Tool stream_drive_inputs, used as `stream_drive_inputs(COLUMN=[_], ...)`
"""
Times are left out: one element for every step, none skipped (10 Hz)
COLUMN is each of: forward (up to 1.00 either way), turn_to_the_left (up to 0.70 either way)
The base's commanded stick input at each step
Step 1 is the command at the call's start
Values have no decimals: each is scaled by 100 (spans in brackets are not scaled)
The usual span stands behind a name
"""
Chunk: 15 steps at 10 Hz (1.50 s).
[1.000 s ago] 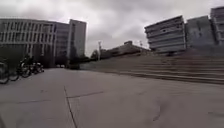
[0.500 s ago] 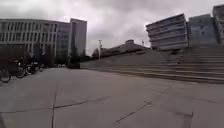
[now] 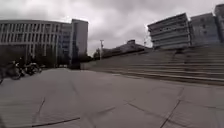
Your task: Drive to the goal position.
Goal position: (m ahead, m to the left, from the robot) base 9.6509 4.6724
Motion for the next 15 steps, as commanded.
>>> stream_drive_inputs(forward=[100, 100, 100, 100, 100, 100, 100, 100, 100, 100, 100, 100, 100, 100, 100], turn_to_the_left=[9, 7, 30, 34, 36, 39, 40, 40, 0, 4, 19, 39, 7, 1, 24])
